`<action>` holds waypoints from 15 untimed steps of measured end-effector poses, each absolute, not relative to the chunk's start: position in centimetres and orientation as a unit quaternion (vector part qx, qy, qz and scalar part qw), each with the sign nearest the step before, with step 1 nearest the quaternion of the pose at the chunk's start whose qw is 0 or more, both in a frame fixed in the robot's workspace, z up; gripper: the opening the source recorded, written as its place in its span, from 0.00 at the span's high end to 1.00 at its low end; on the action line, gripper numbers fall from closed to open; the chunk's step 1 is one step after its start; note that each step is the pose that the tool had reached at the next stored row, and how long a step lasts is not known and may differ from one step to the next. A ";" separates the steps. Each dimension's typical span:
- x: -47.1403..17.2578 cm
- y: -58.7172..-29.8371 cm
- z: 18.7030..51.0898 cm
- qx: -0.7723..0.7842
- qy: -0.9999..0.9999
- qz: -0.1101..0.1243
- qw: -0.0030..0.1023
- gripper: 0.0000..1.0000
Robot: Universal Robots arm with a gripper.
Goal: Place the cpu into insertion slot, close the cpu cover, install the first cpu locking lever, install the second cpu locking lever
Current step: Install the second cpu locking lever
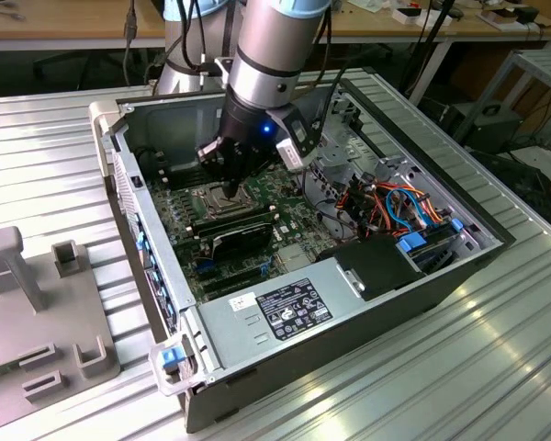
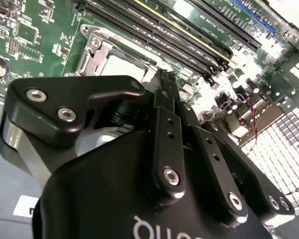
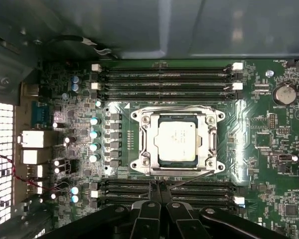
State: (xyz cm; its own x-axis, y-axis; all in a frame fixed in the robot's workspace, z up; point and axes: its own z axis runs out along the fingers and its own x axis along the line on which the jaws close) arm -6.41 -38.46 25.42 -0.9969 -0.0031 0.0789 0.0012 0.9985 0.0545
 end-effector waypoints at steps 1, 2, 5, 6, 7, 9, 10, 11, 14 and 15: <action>-6.5 -38.6 25.3 0.001 -0.999 -0.027 0.040 0.89; -6.5 -38.6 25.2 0.001 -0.999 -0.027 0.040 0.89; -6.7 -38.6 24.6 0.001 -0.999 -0.027 0.040 0.89; -7.0 -38.6 24.5 0.001 -0.999 -0.027 0.040 0.89; -7.1 -38.7 24.4 0.001 -0.999 -0.027 0.040 0.89; -7.3 -38.7 24.3 0.001 -0.999 -0.027 0.040 0.89; -7.4 -38.7 24.2 0.001 -0.999 -0.027 0.040 0.89; -7.4 -38.7 24.1 0.001 -0.999 -0.027 0.040 0.89; -7.4 -38.7 23.9 0.000 -0.999 -0.027 0.040 0.89; -7.4 -38.8 23.9 -0.001 -0.999 -0.027 0.040 0.89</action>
State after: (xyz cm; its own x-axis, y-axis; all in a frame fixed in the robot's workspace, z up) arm -7.44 -38.81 23.90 -0.9968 -0.0006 0.0794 0.0036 0.9986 0.0533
